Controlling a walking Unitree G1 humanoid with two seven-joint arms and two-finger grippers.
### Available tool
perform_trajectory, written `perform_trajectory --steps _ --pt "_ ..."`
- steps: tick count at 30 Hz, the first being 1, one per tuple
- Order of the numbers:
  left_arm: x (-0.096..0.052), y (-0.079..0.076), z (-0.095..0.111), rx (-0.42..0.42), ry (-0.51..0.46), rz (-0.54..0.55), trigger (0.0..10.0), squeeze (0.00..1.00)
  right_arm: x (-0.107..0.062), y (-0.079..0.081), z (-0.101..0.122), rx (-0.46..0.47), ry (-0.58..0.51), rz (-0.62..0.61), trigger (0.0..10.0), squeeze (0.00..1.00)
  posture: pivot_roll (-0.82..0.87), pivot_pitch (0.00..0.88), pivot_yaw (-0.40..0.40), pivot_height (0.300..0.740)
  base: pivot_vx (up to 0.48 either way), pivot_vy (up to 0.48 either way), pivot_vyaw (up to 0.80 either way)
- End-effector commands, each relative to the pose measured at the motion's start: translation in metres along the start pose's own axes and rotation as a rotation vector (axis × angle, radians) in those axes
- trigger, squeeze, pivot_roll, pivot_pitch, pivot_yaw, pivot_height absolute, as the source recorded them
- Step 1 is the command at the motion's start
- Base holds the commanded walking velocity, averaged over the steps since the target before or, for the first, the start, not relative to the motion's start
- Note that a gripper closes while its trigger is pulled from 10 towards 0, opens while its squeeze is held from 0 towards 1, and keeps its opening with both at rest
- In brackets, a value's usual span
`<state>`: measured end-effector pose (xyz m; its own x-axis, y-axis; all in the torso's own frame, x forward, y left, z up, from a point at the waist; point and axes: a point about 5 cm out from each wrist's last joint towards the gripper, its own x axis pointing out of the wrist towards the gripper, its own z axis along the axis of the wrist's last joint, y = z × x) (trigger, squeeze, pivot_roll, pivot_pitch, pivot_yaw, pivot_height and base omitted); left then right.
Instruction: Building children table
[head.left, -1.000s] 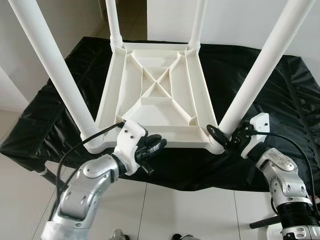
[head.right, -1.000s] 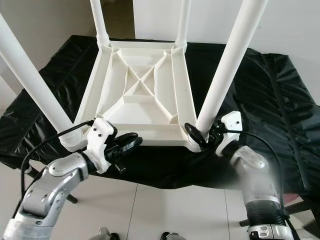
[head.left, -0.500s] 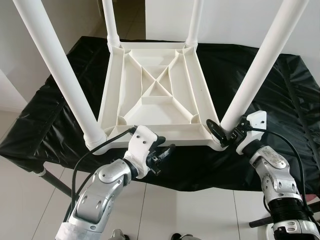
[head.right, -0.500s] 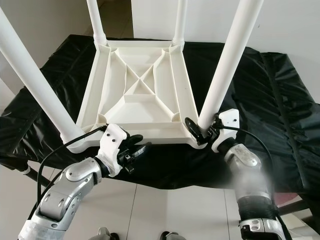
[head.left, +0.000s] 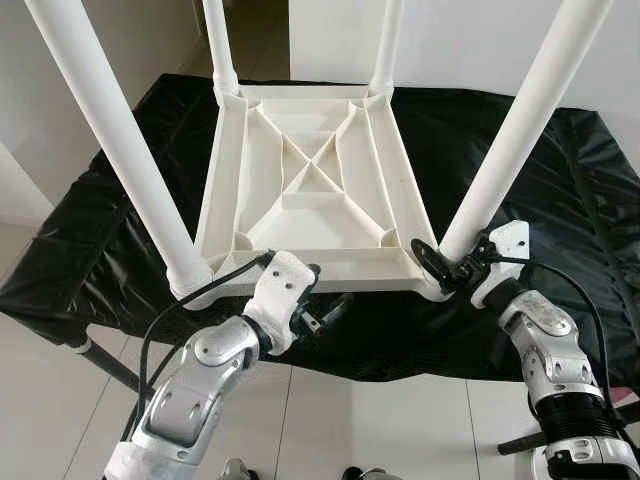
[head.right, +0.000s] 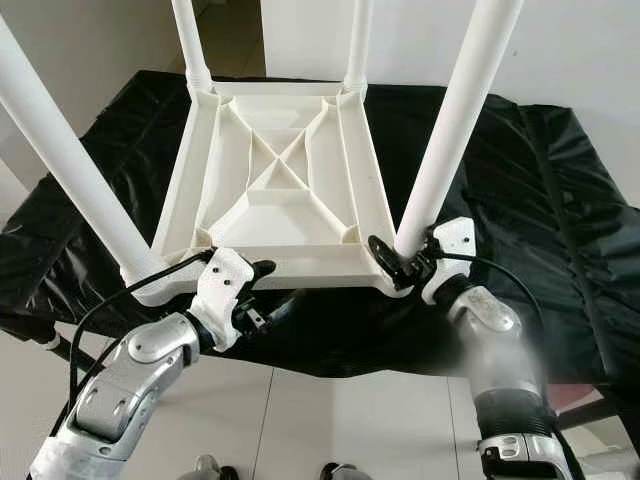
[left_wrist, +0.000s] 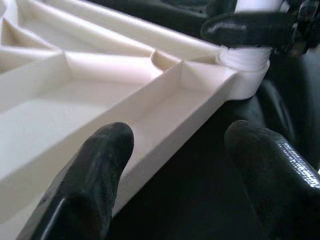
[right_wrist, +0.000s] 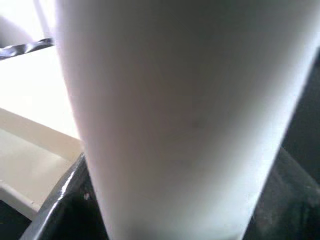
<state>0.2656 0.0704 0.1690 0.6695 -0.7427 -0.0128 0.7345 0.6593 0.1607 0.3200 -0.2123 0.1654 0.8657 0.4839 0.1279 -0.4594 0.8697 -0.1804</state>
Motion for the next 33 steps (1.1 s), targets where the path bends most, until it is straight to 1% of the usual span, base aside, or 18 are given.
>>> perform_trajectory --steps 1,6,10,11,13,17,18,20,21,23,25,26,28,29,30,31,32,33 --pt "-0.001 0.001 -0.002 0.014 0.013 0.012 10.0 0.0 -0.002 -0.001 -0.003 -0.011 0.03 -0.001 0.0 0.0 -0.01 0.126 0.005 0.74 0.0 0.0 0.0" --pt "-0.001 0.0 -0.002 0.012 0.008 0.027 10.0 0.0 -0.001 0.0 0.0 -0.002 0.022 -0.013 0.0 0.0 -0.01 0.122 -0.005 0.74 0.0 0.0 0.0" --pt "0.0 -0.003 -0.002 0.014 0.007 0.031 10.0 0.0 0.0 0.003 0.001 0.026 0.034 -0.061 0.0 0.0 -0.01 0.12 -0.012 0.74 0.0 0.0 0.0" --pt "0.0 -0.003 -0.003 0.014 0.007 0.032 10.0 0.0 0.001 0.005 0.0 0.041 0.04 -0.078 10.0 0.0 -0.01 0.12 -0.012 0.74 0.0 0.0 0.0" --pt "0.0 -0.003 -0.003 0.017 0.007 0.034 10.0 0.0 0.002 0.009 0.001 0.064 0.053 -0.107 10.0 0.0 -0.01 0.119 -0.014 0.74 0.0 0.0 0.0" --pt "-0.001 -0.003 -0.003 0.016 0.008 0.036 10.0 0.0 0.003 0.014 0.001 0.064 0.062 -0.137 10.0 0.0 -0.01 0.119 -0.015 0.74 0.0 0.0 0.0" --pt "-0.001 -0.002 -0.003 0.018 0.009 0.039 10.0 0.0 0.003 0.017 0.001 0.068 0.073 -0.17 10.0 0.0 -0.01 0.117 -0.012 0.74 0.0 0.0 0.0" --pt "-0.001 -0.002 -0.004 0.018 0.01 0.043 10.0 0.0 0.003 0.023 -0.002 0.098 0.104 -0.288 10.0 0.0 -0.01 0.116 -0.011 0.74 0.0 0.0 0.0" --pt "-0.001 -0.001 -0.004 0.017 0.009 0.045 10.0 0.0 0.003 0.027 -0.004 0.129 0.12 -0.343 10.0 0.0 -0.01 0.113 -0.009 0.74 0.0 0.0 0.0" --pt "-0.001 -0.001 -0.004 0.017 0.009 0.045 10.0 0.0 0.003 0.027 -0.004 0.129 0.12 -0.343 10.0 0.0 -0.01 0.113 -0.009 0.74 0.0 0.0 0.0" --pt "-0.001 -0.002 -0.004 0.014 0.008 0.045 10.0 0.0 0.003 0.032 -0.006 0.16 0.149 -0.451 10.0 0.0 -0.02 0.113 -0.006 0.74 0.0 0.0 0.0" --pt "-0.001 -0.002 -0.004 0.014 0.008 0.045 10.0 0.0 0.003 0.032 -0.006 0.16 0.149 -0.451 10.0 0.0 -0.02 0.113 -0.006 0.74 0.0 0.0 0.0" --pt "0.0 -0.002 -0.004 0.013 0.006 0.044 10.0 0.0 0.001 0.04 -0.006 0.154 0.173 -0.565 10.0 0.0 -0.02 0.109 -0.007 0.74 0.0 0.0 0.0" --pt "0.0 -0.002 -0.004 0.013 0.006 0.044 10.0 0.0 0.001 0.04 -0.006 0.154 0.173 -0.565 10.0 0.0 -0.02 0.109 -0.007 0.74 0.0 0.0 0.0" --pt "0.0 -0.002 -0.003 0.016 0.006 0.043 10.0 0.0 0.0 0.047 -0.007 0.159 0.184 -0.631 10.0 0.0 -0.02 0.108 -0.009 0.74 0.0 0.0 0.0" --pt "0.0 -0.002 -0.003 0.016 0.006 0.043 10.0 0.0 0.0 0.047 -0.007 0.159 0.184 -0.631 10.0 0.0 -0.02 0.108 -0.009 0.74 0.0 0.0 0.0" --pt "0.0 -0.002 -0.003 0.017 0.005 0.043 10.0 0.0 -0.001 0.053 -0.006 0.159 0.196 -0.691 10.0 0.0 -0.01 0.105 -0.011 0.74 0.0 0.0 0.0" --pt "0.0 -0.002 -0.003 0.018 0.005 0.044 10.0 0.0 -0.001 0.059 -0.006 0.183 0.199 -0.742 10.0 0.0 0.0 0.102 -0.013 0.74 0.0 0.0 0.0"
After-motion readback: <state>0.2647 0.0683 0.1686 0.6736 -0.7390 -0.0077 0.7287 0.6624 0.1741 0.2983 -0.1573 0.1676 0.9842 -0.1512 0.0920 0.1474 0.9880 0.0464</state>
